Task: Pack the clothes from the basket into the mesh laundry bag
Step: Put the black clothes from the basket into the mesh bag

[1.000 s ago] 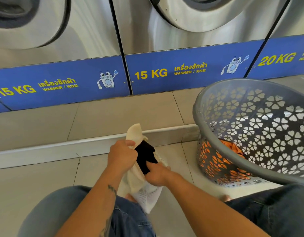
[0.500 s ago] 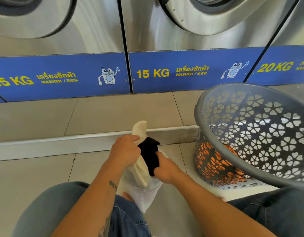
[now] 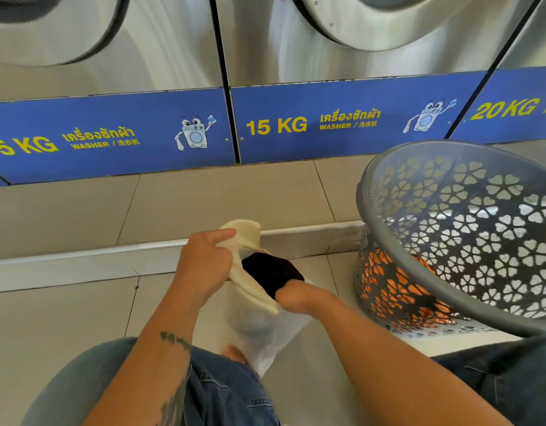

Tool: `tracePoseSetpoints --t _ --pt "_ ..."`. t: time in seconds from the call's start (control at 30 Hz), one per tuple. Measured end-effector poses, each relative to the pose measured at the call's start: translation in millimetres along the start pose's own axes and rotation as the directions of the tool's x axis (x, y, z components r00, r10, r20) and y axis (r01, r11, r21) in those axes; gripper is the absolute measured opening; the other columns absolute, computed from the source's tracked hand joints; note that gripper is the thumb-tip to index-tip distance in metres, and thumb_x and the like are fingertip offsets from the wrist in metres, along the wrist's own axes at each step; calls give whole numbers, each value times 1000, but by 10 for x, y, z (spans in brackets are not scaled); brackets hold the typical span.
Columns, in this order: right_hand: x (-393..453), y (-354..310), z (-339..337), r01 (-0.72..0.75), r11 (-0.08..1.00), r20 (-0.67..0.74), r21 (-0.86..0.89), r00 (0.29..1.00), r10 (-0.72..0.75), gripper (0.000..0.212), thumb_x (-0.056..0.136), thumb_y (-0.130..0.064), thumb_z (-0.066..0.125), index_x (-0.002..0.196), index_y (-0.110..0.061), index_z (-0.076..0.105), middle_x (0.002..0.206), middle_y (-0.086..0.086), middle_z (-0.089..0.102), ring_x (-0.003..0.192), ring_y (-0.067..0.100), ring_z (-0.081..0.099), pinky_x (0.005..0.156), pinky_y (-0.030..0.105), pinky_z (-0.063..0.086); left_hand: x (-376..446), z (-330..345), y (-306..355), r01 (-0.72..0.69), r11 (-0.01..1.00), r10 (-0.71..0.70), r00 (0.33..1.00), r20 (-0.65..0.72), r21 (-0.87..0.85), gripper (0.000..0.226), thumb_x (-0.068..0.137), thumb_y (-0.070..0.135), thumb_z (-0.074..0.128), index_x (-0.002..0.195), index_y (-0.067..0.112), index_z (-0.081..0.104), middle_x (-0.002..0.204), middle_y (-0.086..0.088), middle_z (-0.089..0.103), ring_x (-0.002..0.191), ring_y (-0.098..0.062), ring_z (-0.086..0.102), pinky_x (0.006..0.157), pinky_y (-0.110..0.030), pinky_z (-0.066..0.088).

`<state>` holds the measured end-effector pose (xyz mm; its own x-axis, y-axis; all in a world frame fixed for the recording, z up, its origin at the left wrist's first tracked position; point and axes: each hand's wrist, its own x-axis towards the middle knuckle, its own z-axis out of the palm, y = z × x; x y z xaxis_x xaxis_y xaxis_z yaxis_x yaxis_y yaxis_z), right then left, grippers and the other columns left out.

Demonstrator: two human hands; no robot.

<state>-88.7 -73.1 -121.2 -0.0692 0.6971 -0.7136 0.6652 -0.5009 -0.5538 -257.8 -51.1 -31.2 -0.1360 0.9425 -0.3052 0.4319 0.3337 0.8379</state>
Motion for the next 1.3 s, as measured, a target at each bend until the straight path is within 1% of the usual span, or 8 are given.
tracePoseSetpoints --t 0.17,0.3,0.43,0.63,0.83,1.0,1.1,1.3 --pt "-125 -13 -464 100 994 -274 49 958 -83 9 88 -10 56 82 -13 51 89 -3 56 78 11 53 72 26 48 -17 79 82 -11 995 12 1000 6 -99 56 86 -7 40 123 25 67 121 1 55 86 -16 63 78 -40 60" --pt "-151 103 -533 235 971 -516 47 838 -177 60 78 -13 61 133 -18 39 114 5 58 107 29 60 87 43 55 -52 279 92 8 999 -3 996 94 -52 56 86 -5 42 129 25 62 122 0 54 81 -16 64 75 -38 61" --pt "-118 249 -320 272 958 -214 -89 934 -285 75 93 -24 57 159 -28 21 157 7 40 145 30 36 116 41 34 -111 500 96 28 1000 -29 985 172 11 59 82 -2 43 132 25 59 118 -3 56 83 -16 63 79 -43 60" --pt "296 401 -58 85 922 18 -378 996 -85 85 80 -66 15 159 -37 7 169 -1 13 156 32 5 121 60 11 -143 533 84 -4 997 -12 977 214 73 59 82 1 43 132 29 59 115 -3 63 82 -21 67 78 -44 60" --pt "495 304 -227 -98 958 41 -268 993 113 64 93 -47 43 150 -18 42 153 9 44 138 34 42 116 46 33 -124 604 109 -74 991 41 961 275 111 58 84 2 41 127 35 62 105 6 66 81 -28 69 76 -47 59" --pt "287 152 -484 51 910 -5 -412 998 -58 41 95 -33 52 132 -17 59 130 10 64 114 31 59 101 46 49 -74 695 236 -60 994 44 984 173 88 55 85 4 45 132 28 59 123 0 60 80 -16 64 70 -35 58" --pt "-125 30 -851 177 876 33 -448 983 -181 47 95 -33 53 141 -27 53 137 2 58 125 27 54 106 44 45 -91 777 331 -91 990 74 986 152 108 56 82 4 46 132 26 60 125 -4 63 74 -16 63 59 -26 47" --pt "-1264 -2 -1701 316 947 -13 -56 948 -317 34 99 -15 59 132 -21 59 114 13 70 99 18 68 92 32 56 -197 934 460 -115 991 107 988 113 70 45 85 11 53 126 26 65 128 -1 62 85 -14 62 70 -24 48"
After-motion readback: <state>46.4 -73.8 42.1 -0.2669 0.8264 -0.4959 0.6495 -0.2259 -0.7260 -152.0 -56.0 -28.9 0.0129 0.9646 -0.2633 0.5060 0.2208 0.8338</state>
